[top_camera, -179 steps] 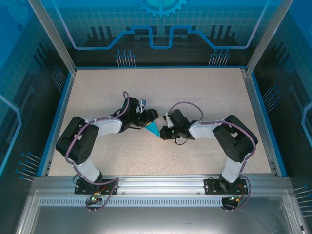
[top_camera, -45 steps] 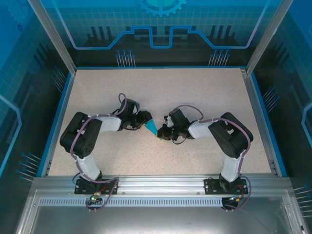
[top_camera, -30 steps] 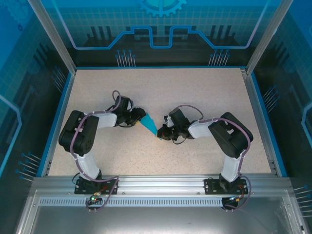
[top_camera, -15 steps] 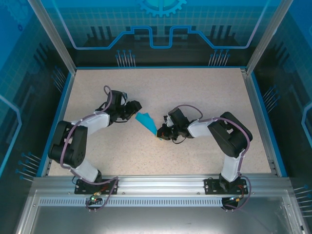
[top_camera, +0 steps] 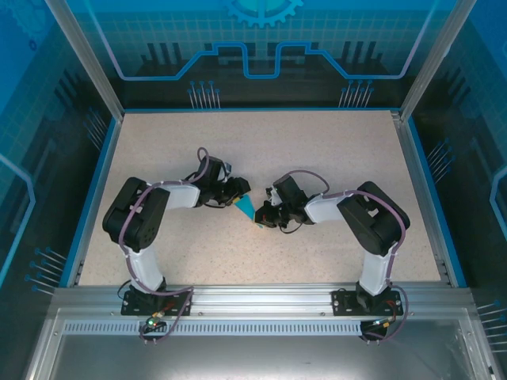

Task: Fold a paper plane with a square sheet of paper (pick it up from the middle)
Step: Fold the wing for the fifth time at the center of the table.

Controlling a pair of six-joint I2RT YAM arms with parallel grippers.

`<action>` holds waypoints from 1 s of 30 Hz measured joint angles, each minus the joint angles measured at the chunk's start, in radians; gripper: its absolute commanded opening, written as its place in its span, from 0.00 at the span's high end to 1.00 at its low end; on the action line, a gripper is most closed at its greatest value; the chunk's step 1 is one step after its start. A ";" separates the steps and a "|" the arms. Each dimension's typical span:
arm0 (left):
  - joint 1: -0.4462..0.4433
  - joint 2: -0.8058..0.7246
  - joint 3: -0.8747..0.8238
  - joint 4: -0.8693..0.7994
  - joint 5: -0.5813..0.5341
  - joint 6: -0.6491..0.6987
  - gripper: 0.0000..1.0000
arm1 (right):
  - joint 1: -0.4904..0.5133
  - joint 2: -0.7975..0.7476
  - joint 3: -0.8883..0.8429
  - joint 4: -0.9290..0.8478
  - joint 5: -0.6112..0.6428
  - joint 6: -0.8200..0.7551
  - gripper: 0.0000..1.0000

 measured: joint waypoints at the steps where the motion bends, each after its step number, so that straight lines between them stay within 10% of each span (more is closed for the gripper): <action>1: 0.000 0.002 0.003 -0.008 -0.008 0.000 0.55 | 0.000 0.000 0.000 0.000 0.000 0.000 0.99; 30: 0.133 0.001 0.028 -0.102 -0.051 0.086 0.57 | 0.000 0.005 0.000 0.011 -0.006 0.008 1.00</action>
